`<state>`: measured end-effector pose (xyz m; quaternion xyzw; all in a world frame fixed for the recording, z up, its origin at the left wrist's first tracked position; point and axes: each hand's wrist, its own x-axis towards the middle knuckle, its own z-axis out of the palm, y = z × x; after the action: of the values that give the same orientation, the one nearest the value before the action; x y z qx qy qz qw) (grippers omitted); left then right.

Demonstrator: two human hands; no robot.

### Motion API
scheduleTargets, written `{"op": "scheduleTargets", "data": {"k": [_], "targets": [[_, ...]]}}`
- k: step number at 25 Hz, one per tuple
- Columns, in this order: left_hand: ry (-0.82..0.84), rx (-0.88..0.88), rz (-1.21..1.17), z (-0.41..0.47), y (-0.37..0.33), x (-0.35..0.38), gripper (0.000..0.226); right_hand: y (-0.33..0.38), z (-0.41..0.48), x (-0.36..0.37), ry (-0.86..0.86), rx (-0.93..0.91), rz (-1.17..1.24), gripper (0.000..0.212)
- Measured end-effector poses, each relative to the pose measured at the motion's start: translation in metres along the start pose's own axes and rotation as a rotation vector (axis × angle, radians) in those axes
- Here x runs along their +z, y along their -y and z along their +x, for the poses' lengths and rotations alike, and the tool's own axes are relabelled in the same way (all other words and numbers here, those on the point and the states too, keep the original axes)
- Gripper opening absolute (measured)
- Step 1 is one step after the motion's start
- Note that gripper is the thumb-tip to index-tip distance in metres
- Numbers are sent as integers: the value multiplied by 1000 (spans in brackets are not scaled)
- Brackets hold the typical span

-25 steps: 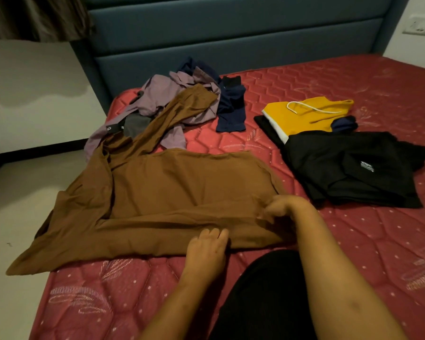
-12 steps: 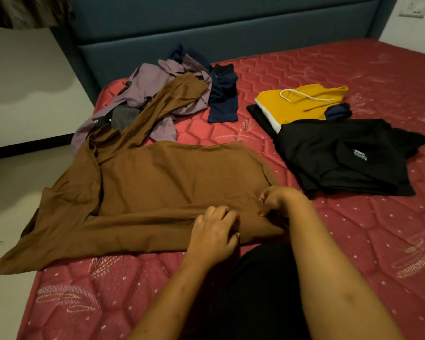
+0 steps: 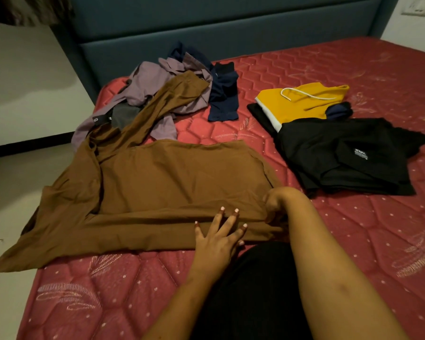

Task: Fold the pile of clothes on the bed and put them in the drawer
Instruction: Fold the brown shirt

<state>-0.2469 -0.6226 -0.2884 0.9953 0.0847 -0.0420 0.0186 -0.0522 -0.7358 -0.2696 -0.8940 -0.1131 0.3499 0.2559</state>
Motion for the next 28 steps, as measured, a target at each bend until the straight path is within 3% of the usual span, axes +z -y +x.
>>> {"op": "scheduleTargets", "data": {"k": [4,7,9,17,20,23,26,28], "targets": [[-16,24,-6,-4,-3,1,46,24,-5,-5,217,-23,5,33],[-18,31,-7,-3,-1,4,45,38,2,-5,42,-192,194,6],[-29,27,-25,-3,-1,6,45,28,11,0,-72,-241,265,24],[-8,47,-57,3,4,5,44,21,21,2,-105,-192,124,25],[64,87,-114,0,6,-4,57,34,10,4,-219,-127,-177,12],[134,63,-174,-5,33,-24,55,72,-12,17,-401,-39,-351,47],[128,-70,-126,-33,92,-34,61,125,-41,61,-423,-337,-466,67],[149,-201,-37,-63,137,-33,64,154,-62,106,-255,-625,-551,75]]}}
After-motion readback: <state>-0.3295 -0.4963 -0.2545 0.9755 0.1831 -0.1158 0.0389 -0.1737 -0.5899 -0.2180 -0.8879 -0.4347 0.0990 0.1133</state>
